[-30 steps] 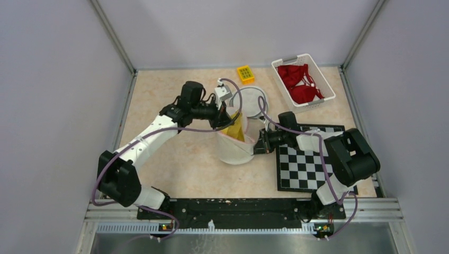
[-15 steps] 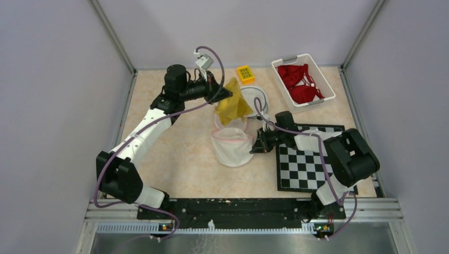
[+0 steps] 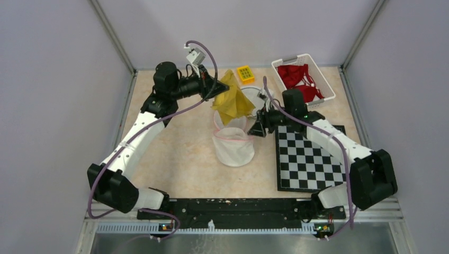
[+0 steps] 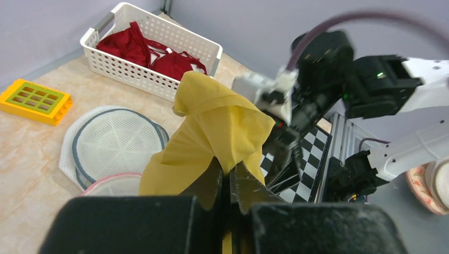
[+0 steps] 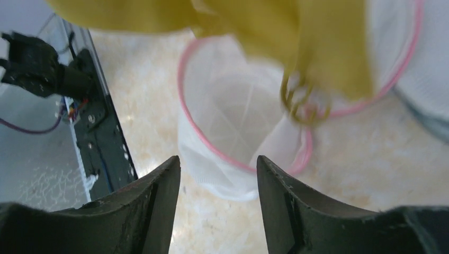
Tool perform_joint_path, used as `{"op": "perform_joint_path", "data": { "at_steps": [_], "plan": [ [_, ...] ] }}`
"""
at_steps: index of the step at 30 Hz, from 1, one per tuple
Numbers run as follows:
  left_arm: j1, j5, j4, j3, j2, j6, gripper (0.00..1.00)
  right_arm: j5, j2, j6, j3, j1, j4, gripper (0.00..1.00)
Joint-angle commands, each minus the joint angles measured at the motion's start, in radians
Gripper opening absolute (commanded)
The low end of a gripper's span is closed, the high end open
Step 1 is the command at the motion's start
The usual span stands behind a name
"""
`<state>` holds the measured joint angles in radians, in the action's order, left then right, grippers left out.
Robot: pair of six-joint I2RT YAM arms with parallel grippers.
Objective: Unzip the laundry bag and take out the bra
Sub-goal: Pick up the bra from the laundry bag.
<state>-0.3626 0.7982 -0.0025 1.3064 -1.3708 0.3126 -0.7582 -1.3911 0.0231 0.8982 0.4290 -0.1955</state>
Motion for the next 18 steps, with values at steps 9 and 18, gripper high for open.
{"op": "perform_joint_path", "data": {
  "at_steps": [9,18],
  "plan": [
    [0.001,-0.045,0.031,0.008,0.048,0.114,0.10,-0.041,0.044,0.308,0.431,0.030,0.041,0.67],
    [-0.001,0.009,0.067,-0.016,0.050,0.133,0.12,-0.062,-0.039,0.404,0.527,0.108,0.097,0.68]
  ]
}}
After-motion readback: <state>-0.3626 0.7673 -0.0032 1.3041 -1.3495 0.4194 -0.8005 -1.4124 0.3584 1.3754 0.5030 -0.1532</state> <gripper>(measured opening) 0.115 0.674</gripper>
